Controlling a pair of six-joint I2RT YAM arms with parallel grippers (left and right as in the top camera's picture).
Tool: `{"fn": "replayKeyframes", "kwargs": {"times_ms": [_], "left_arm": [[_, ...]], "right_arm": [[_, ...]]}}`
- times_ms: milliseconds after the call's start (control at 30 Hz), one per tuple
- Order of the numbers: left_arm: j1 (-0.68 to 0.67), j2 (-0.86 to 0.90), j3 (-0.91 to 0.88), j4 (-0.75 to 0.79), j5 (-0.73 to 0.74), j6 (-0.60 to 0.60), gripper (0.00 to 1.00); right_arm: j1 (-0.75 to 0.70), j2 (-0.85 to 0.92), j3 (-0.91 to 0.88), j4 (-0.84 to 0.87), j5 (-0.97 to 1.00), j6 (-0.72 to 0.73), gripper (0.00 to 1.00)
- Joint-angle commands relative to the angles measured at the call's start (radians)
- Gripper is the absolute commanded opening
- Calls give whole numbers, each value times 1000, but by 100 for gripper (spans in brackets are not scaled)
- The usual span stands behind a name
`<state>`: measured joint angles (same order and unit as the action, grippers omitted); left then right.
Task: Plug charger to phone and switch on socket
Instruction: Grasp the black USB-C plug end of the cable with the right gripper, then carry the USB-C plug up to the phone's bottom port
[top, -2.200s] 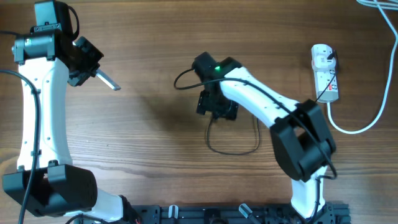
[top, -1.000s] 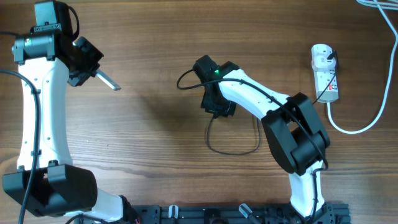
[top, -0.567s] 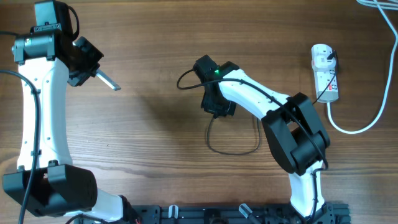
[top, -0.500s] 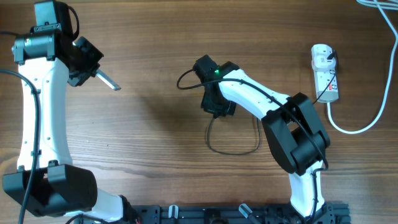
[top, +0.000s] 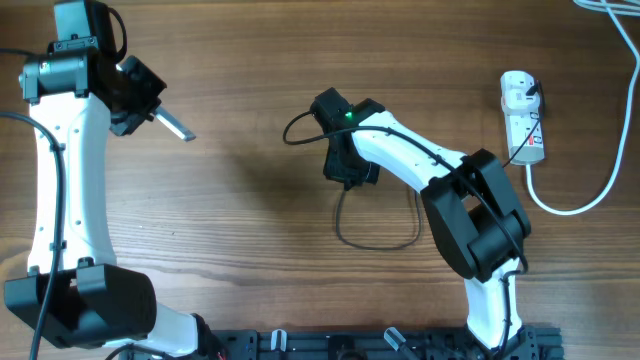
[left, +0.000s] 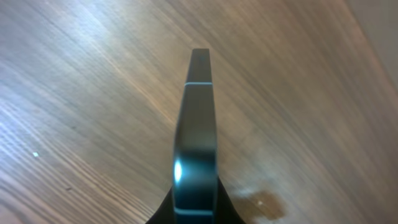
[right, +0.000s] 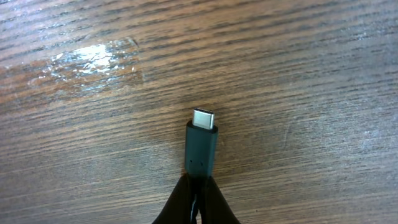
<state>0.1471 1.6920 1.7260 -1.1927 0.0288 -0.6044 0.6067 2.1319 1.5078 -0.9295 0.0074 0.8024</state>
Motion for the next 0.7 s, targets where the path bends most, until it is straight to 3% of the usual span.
{"fn": "replayKeyframes", "kwargs": {"times_ms": [0, 133, 233, 400, 500, 667], "left_arm": [[6, -9, 8, 55, 178, 82, 4], [6, -9, 8, 168, 617, 270, 4], [6, -9, 8, 281, 887, 284, 4], [6, -9, 8, 498, 1253, 283, 4], [5, -9, 8, 569, 1366, 283, 4], [1, -9, 8, 550, 1373, 283, 4]], "right_arm": [[0, -65, 14, 16, -9, -96, 4], [0, -200, 14, 58, -142, -268, 4], [0, -368, 14, 115, -373, -451, 4], [2, -570, 14, 98, -517, -585, 4], [2, -621, 14, 82, -579, -601, 5], [2, -640, 14, 99, -607, -590, 4]]}}
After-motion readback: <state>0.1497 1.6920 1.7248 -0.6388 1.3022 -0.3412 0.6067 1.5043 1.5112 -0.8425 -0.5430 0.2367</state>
